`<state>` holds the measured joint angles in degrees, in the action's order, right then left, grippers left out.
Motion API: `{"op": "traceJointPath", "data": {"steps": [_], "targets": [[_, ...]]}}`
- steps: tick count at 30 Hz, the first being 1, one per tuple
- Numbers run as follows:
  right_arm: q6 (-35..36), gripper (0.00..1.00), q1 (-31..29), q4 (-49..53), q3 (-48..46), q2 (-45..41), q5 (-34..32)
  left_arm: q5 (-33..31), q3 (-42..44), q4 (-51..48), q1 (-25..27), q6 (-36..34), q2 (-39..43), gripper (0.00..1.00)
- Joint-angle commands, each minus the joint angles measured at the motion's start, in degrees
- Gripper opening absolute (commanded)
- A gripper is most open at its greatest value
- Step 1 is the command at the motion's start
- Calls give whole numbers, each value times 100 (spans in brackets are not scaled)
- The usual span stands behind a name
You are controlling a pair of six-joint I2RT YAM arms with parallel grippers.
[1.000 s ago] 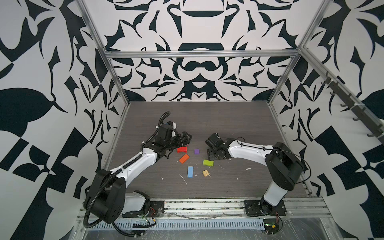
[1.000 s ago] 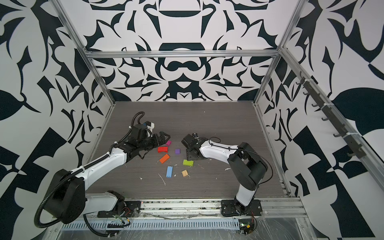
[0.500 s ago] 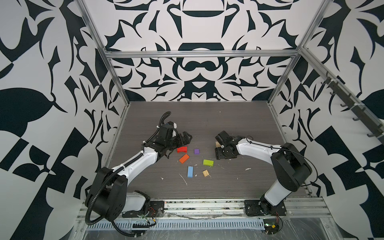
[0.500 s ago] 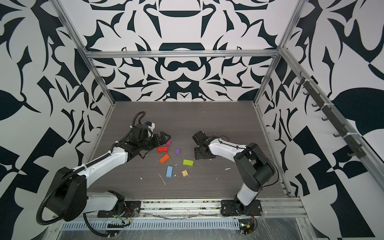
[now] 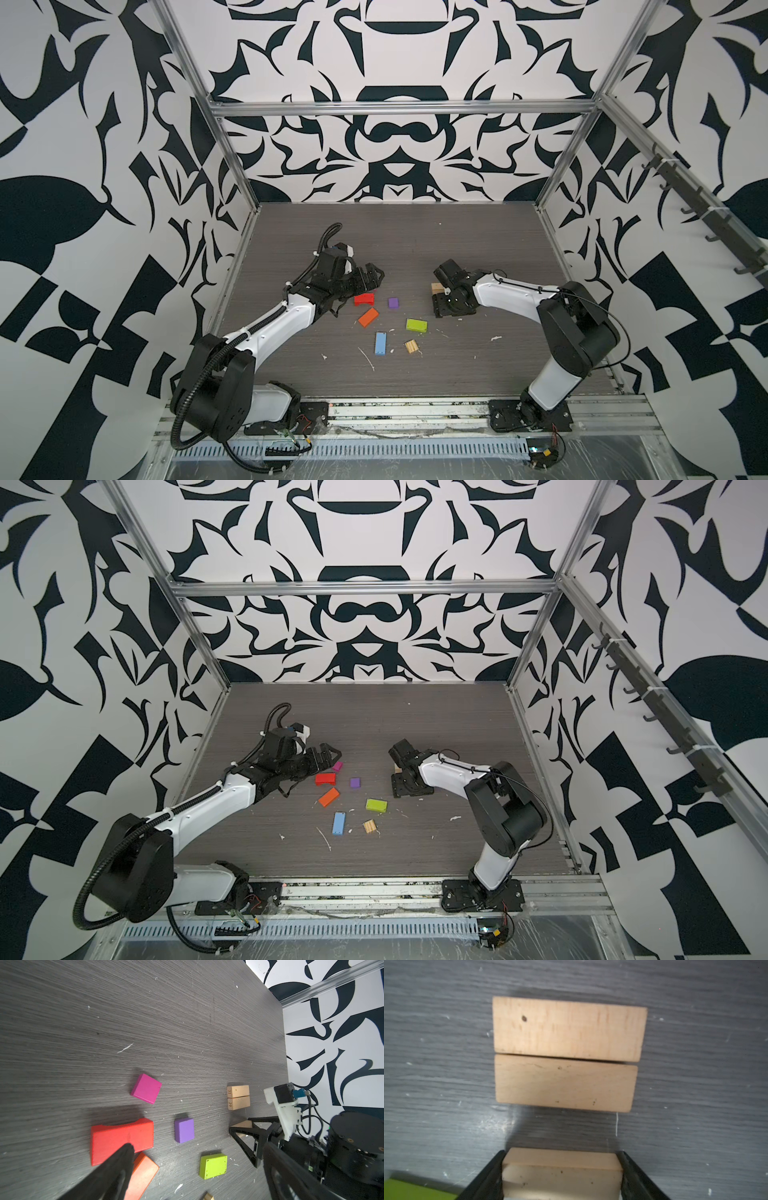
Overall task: Build the wood block tower
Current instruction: 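Carry the beige bar with the right gripper to the two side-by-side bars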
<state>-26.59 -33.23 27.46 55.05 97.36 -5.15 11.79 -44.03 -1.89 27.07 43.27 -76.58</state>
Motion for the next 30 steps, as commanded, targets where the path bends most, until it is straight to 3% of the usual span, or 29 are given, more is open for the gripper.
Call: {"op": "traceJointPath", "data": {"steps": [1,5,13,30], "targets": [[30,79,17,138,129,37,-37,18,-128,45,23,7,-11,100],[-104,87,13,222,82,-36,-141,25,-132,48,18,7,-25,99],[-465,90,-14,328,-53,-224,-153,42,-155,83,19,13,-91,99],[-559,70,-161,185,-50,-290,-355,46,-114,75,27,32,-6,99]]}}
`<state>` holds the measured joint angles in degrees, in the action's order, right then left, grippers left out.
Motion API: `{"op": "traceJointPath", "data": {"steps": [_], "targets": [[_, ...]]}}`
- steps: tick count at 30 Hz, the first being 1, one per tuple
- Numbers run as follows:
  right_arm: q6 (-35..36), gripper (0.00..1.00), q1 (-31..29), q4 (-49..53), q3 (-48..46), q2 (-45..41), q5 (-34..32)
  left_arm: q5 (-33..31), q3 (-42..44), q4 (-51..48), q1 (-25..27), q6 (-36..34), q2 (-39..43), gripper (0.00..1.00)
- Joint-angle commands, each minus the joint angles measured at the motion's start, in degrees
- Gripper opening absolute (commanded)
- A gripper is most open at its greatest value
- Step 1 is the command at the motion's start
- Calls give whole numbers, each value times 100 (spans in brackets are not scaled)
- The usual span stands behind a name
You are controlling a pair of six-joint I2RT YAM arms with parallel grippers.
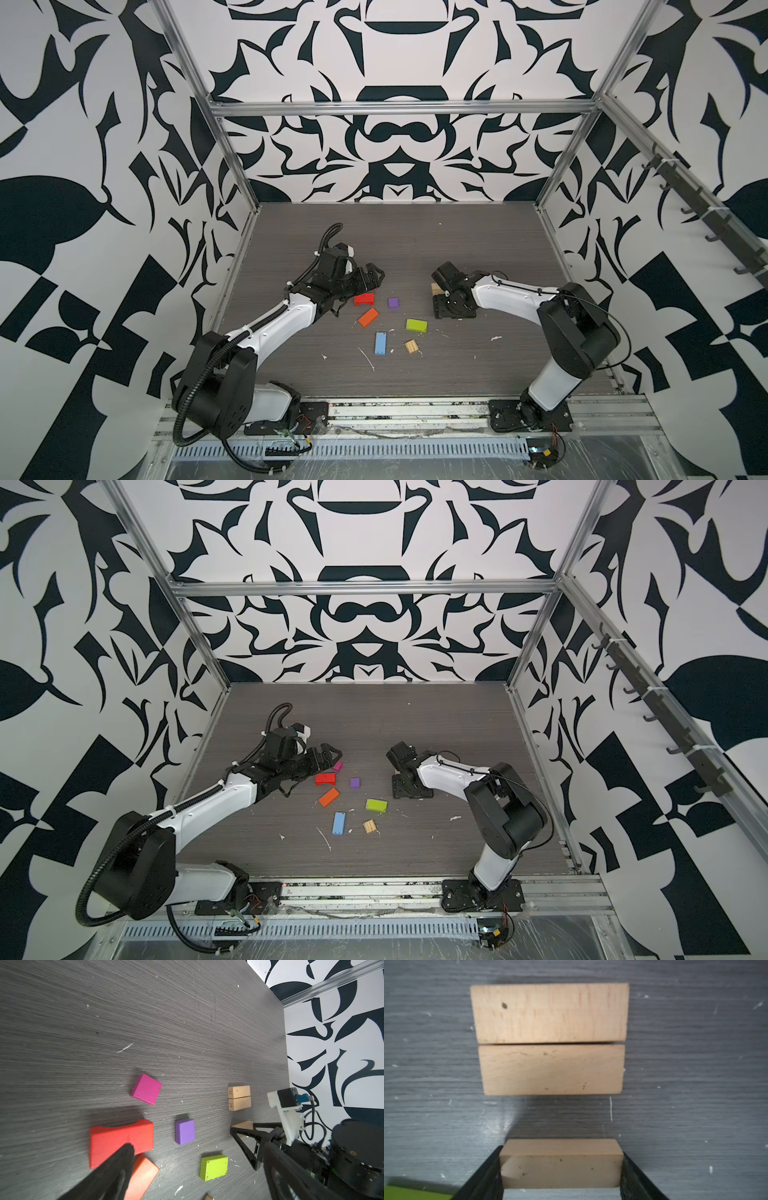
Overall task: Build the wood block tower
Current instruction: 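Carry the beige bar with the right gripper to the two side-by-side bars, then lower the held bar against the bar marked 29 and align it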
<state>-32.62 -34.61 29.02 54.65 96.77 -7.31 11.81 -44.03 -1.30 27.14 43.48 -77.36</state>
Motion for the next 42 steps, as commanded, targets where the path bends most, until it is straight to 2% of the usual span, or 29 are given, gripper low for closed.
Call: {"op": "traceJointPath", "data": {"steps": [1,21,42], "targets": [[75,70,-20,26,13,-221,-148,41,-119,16,20,11,74,100],[386,70,135,220,634,360,-60,36,-144,-90,21,-25,143,99],[457,71,236,190,739,544,-42,24,-132,-116,25,-41,178,100]]}}
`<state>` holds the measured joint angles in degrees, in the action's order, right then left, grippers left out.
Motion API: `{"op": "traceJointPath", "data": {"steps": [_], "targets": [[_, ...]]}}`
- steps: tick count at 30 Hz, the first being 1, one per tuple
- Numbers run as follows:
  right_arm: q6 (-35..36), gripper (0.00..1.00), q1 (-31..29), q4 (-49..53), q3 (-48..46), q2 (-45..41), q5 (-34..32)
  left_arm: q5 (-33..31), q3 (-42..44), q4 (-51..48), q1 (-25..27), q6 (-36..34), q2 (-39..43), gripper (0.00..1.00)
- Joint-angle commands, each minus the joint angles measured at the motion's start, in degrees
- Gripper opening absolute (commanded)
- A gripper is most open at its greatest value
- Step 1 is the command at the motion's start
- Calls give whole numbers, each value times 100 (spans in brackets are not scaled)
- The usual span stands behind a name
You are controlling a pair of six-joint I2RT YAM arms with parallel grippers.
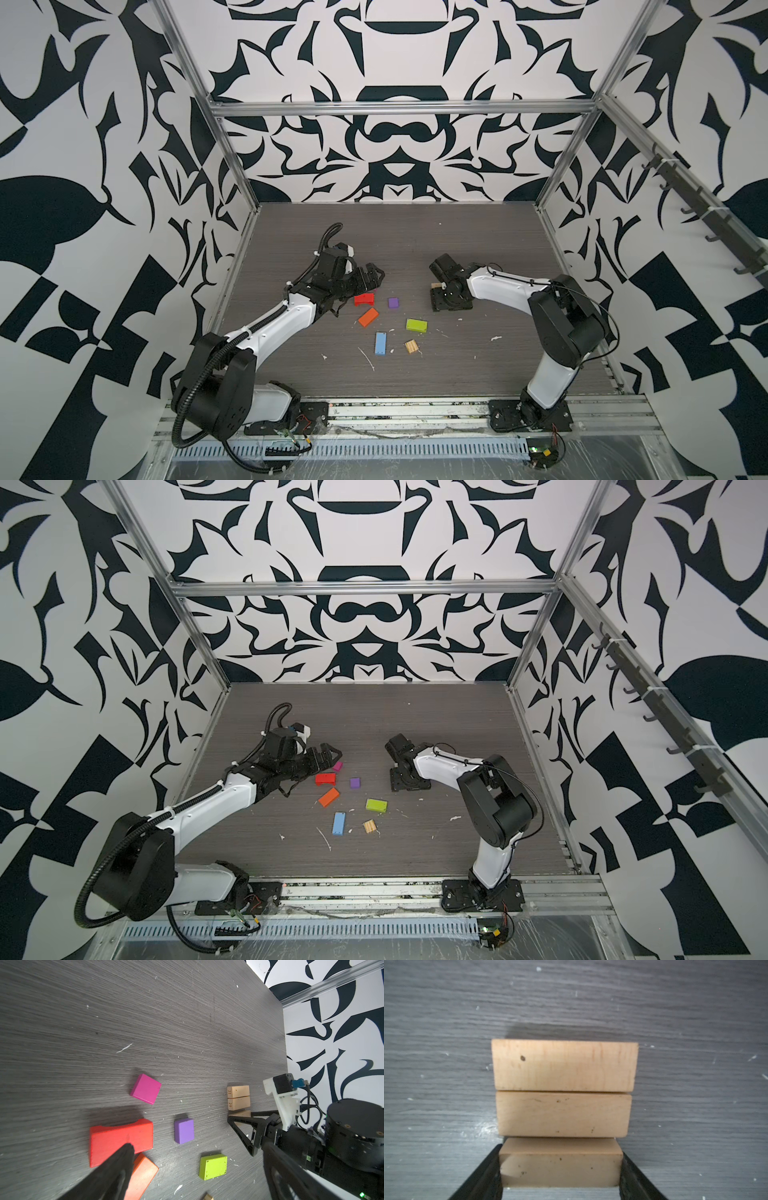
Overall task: Build the wood block tower
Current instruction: 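Lower the held bar against the bar marked 29 and align it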
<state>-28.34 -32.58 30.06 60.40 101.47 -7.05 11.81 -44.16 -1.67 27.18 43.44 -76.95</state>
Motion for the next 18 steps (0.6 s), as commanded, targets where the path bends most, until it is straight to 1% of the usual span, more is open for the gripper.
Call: {"op": "traceJointPath", "data": {"steps": [1,18], "targets": [[21,71,47,81,170,92,-69,25,-119,-84,20,-29,136,100],[-17,72,94,47,247,174,-95,-8,-49,-79,17,-36,206,100]]}}
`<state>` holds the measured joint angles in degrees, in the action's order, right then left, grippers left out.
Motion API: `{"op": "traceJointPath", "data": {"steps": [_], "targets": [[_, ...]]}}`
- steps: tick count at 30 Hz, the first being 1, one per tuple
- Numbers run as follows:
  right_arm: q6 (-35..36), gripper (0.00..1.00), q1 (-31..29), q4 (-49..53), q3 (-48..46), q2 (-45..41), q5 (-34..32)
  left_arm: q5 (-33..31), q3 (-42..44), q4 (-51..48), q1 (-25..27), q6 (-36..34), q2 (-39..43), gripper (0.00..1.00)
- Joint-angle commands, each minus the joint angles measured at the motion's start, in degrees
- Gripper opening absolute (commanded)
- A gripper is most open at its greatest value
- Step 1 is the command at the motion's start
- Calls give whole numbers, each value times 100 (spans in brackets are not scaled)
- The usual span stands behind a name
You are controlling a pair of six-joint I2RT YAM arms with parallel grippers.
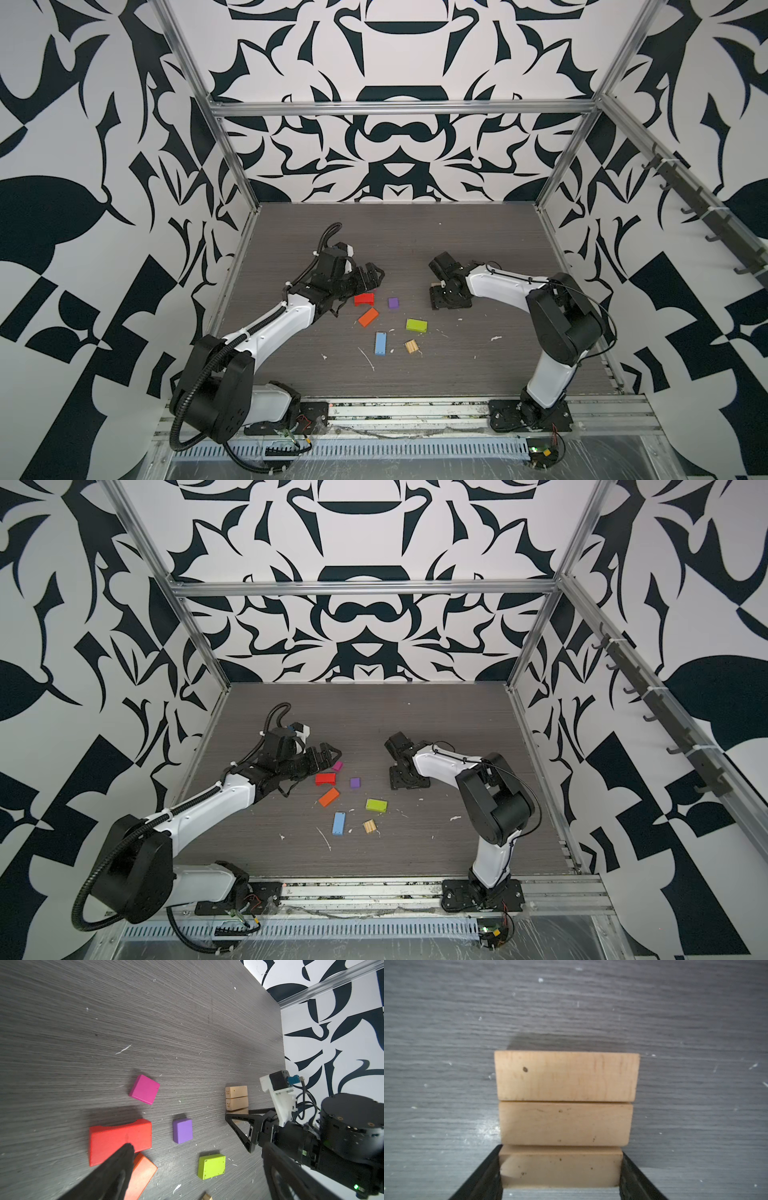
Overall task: Build the wood block tower
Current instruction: 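Lower the held bar against the bar marked 29 and align it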
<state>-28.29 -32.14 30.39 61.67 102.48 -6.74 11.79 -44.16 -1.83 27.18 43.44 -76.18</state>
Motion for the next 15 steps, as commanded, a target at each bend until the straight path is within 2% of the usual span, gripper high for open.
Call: {"op": "traceJointPath", "data": {"steps": [1,15], "targets": [[-18,72,57,19,134,80,-117,-5,-51,-67,17,-29,130,100],[-28,72,88,-17,179,131,-117,-19,-49,-81,17,-45,145,100]]}}
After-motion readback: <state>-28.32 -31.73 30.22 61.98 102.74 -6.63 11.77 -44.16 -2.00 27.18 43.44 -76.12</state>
